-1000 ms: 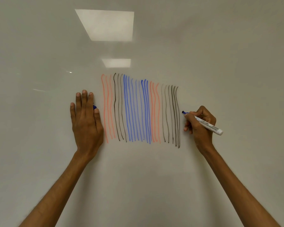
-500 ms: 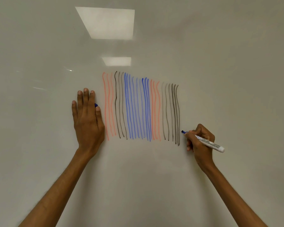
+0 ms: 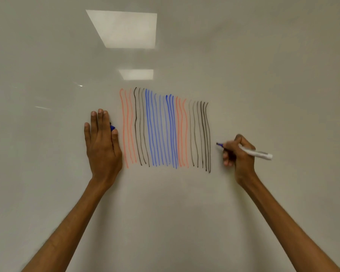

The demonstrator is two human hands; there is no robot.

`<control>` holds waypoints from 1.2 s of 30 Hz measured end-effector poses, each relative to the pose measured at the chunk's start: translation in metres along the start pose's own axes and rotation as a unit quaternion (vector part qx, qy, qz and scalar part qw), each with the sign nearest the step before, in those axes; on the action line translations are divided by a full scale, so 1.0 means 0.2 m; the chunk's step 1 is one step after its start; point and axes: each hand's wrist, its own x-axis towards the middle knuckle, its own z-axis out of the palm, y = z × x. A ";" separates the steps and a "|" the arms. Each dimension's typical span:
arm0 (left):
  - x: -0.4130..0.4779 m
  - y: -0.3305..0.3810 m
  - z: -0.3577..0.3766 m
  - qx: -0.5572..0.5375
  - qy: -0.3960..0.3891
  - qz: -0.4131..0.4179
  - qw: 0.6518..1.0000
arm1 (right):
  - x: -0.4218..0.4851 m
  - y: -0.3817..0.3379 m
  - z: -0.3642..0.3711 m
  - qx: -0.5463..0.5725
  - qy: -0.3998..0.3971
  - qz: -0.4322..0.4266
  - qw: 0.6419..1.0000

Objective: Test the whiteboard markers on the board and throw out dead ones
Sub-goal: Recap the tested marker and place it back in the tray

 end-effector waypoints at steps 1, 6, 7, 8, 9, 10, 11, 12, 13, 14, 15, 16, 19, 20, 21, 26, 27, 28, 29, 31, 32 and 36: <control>0.00 0.00 0.00 -0.001 0.000 0.001 1.000 | 0.05 -0.04 0.02 -0.004 -0.003 -0.010 1.000; 0.00 -0.01 0.00 -0.001 0.000 0.002 1.000 | 0.26 -0.23 0.15 -0.038 -0.020 -0.039 0.998; 0.00 -0.01 0.00 -0.001 0.000 0.002 1.000 | 0.28 -0.24 0.17 -0.044 -0.021 -0.039 0.998; 0.00 -0.01 0.00 -0.001 0.000 0.002 1.000 | 0.29 -0.24 0.19 -0.049 -0.021 -0.040 0.998; 0.00 -0.01 0.00 -0.002 0.001 0.002 1.000 | 0.29 -0.23 0.19 -0.055 -0.020 -0.043 0.997; 0.00 -0.01 0.00 -0.003 0.003 0.001 1.000 | 0.30 -0.22 0.20 -0.061 -0.019 -0.047 0.997; -0.01 -0.01 0.00 -0.003 0.004 0.001 1.000 | 0.30 -0.21 0.20 -0.068 -0.019 -0.052 0.996; -0.01 -0.01 0.00 -0.004 0.004 0.001 1.000 | 0.30 -0.20 0.19 -0.075 -0.020 -0.057 0.995; -0.01 -0.01 0.00 -0.003 0.006 0.002 1.000 | 0.30 -0.19 0.19 -0.080 -0.020 -0.062 0.995; -0.01 -0.01 0.01 -0.002 0.007 0.004 1.000 | 0.29 -0.17 0.18 -0.086 -0.020 -0.067 0.994; -0.01 -0.01 0.01 0.000 0.009 0.006 1.000 | 0.29 -0.16 0.18 -0.093 -0.019 -0.072 0.993; -0.01 -0.01 0.01 0.000 0.010 0.008 1.000 | 0.28 -0.16 0.18 -0.099 -0.018 -0.076 0.992; -0.01 -0.01 0.01 -0.002 0.011 0.010 1.000 | 0.26 -0.14 0.17 -0.098 -0.015 -0.079 0.992; -0.02 -0.01 0.01 -0.002 0.011 0.011 1.000 | 0.25 -0.13 0.16 -0.094 -0.015 -0.078 0.992; -0.02 -0.01 0.01 -0.003 0.011 0.011 1.000 | 0.24 -0.12 0.15 -0.088 -0.016 -0.076 0.993; -0.02 -0.01 0.01 -0.016 0.016 0.012 1.000 | 0.15 -0.02 0.08 -0.069 -0.021 -0.060 0.996; -0.02 -0.01 0.00 -0.019 0.016 0.012 1.000 | 0.13 0.00 0.07 -0.071 -0.023 -0.060 0.995; -0.02 -0.01 0.00 -0.023 0.017 0.012 1.000 | 0.11 0.01 0.06 -0.074 -0.024 -0.057 0.995; -0.02 -0.01 0.00 -0.030 0.018 0.011 0.999 | 0.09 0.03 0.05 -0.078 -0.024 -0.053 0.995; -0.03 -0.01 0.00 -0.045 0.017 0.011 0.999 | 0.05 0.05 0.03 -0.084 -0.020 -0.042 0.995; -0.03 -0.01 0.00 -0.053 0.017 0.010 0.998 | 0.03 0.06 0.02 -0.088 -0.016 -0.035 0.995; -0.05 -0.01 -0.01 -0.093 0.019 -0.007 0.995 | -0.02 0.09 0.00 -0.104 -0.013 -0.011 0.994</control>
